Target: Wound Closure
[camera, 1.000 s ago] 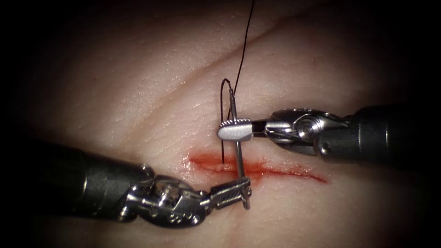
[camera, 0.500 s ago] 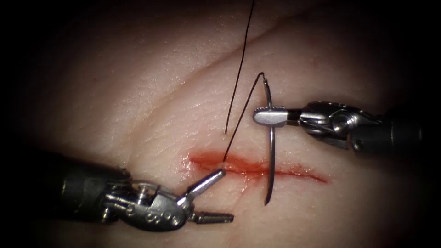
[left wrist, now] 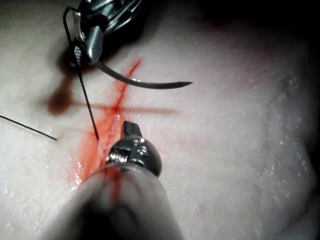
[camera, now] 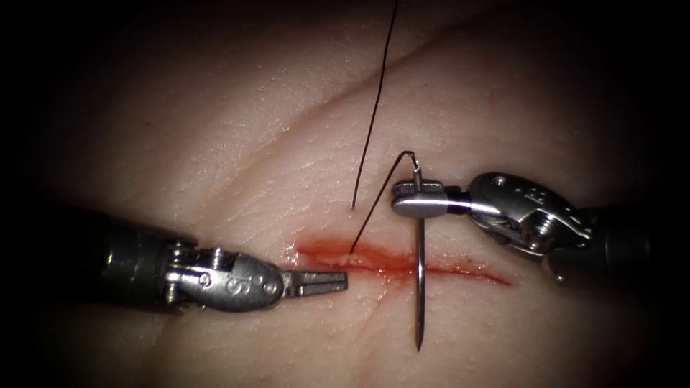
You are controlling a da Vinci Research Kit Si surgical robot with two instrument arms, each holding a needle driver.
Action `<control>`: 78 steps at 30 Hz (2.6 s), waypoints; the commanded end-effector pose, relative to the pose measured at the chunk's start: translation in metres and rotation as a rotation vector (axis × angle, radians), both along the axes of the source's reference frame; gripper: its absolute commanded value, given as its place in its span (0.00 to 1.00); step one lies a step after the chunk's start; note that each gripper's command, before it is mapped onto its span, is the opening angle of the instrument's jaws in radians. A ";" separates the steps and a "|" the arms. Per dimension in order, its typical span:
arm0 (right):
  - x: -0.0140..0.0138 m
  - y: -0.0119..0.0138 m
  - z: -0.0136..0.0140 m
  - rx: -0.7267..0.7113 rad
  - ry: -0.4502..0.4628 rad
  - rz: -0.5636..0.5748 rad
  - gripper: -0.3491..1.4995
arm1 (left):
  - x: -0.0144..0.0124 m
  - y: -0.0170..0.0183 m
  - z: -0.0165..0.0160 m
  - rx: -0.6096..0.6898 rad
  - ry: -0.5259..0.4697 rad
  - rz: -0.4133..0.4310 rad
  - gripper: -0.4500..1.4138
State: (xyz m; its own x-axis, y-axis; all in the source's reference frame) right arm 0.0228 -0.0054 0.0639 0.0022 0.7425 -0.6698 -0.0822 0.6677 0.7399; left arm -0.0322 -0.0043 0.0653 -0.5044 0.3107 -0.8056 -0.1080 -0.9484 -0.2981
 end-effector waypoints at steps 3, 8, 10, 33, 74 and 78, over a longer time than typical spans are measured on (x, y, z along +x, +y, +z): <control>0.0008 -0.0006 0.0003 -0.054 0.018 0.008 0.00 | -0.0006 -0.0005 0.0026 0.033 0.034 0.039 0.00; 0.0013 -0.0006 -0.0002 -0.089 0.033 0.012 0.00 | -0.0009 -0.0005 0.0049 0.065 0.072 0.077 0.00; 0.0016 -0.0006 -0.0006 -0.104 0.035 0.017 0.00 | -0.0009 0.0001 0.0059 0.083 0.096 0.087 0.00; 0.0038 0.0004 -0.0015 -0.519 0.101 0.064 0.00 | -0.0015 0.0020 0.0117 0.152 0.400 0.241 0.00; 0.0054 -0.0045 0.0033 -1.027 0.037 0.009 0.00 | -0.0026 0.0005 0.0079 0.290 0.474 0.458 0.37; 0.0056 -0.0054 0.0037 -1.035 0.037 0.007 0.00 | -0.0026 0.0006 0.0079 0.289 0.470 0.454 0.37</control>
